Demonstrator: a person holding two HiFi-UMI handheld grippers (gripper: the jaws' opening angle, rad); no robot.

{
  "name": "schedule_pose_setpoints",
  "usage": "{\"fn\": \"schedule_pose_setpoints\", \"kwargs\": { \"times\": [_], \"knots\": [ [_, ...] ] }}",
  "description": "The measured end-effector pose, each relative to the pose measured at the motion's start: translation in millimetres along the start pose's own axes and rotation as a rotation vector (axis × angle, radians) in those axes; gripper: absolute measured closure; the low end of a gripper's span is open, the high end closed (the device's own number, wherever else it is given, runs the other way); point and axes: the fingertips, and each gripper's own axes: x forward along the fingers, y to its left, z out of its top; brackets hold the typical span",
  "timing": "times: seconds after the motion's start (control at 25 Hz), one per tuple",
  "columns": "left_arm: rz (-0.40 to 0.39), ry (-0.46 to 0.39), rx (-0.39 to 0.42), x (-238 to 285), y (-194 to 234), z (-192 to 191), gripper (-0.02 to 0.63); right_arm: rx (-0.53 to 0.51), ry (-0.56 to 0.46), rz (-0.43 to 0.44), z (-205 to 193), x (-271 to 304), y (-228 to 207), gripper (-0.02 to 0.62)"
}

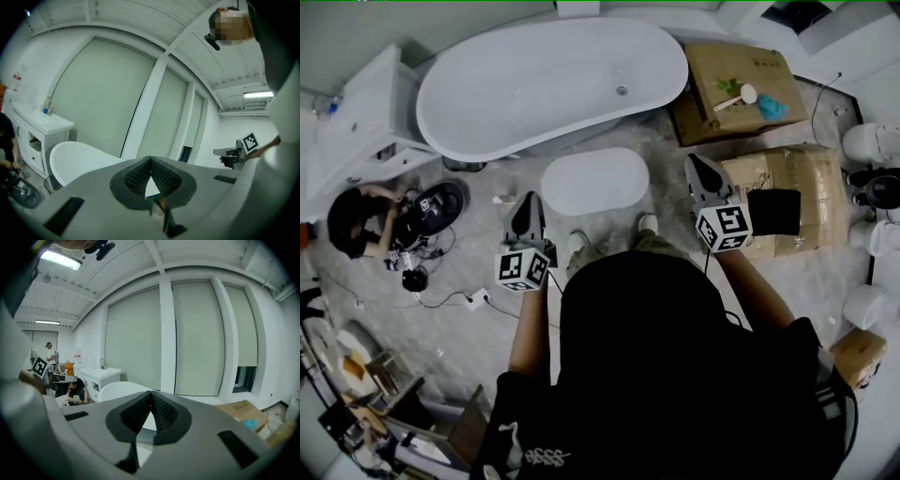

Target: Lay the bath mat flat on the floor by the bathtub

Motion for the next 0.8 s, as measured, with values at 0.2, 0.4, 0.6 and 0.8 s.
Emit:
{"fn": "schedule_pose_setpoints", "kwargs": {
  "times": [0.2, 0.4, 0.6, 0.8],
  "knots": [
    [0.01, -0.042, 0.046, 34.5, -52.8, 27.5, 0.587, -0.018, -0.033, -0.041, 18.1, -25.1, -69.6, 0.574],
    [-0.024, -0.091, 0.115, 63.6, -98.5, 47.6, 0.586, 0.015, -0.077, -0.027, 40.4, -30.3, -101.4, 0.574],
    [0.028, -0.085, 0.097, 86.3, -105.3, 50.0, 0.586, 0.011, -0.084, -0.022, 42.0, -21.4, -104.3, 0.574],
    [-0.005, -0.079, 0.092, 88.4, -104.1, 44.7, 0.586, 0.008, -0.053, -0.032, 33.0, -20.3, -96.4, 0.574]
  ]
}}
